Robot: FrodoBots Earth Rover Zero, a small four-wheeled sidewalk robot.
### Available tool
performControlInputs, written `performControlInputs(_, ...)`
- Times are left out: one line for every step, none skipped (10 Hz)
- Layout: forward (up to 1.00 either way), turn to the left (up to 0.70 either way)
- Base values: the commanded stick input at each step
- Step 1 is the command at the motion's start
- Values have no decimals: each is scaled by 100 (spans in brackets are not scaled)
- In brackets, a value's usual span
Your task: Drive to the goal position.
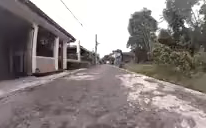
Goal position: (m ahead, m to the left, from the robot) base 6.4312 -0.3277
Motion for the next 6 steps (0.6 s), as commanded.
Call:
performControlInputs(100,0)
performControlInputs(100,0)
performControlInputs(100,0)
performControlInputs(100,0)
performControlInputs(100,0)
performControlInputs(100,0)
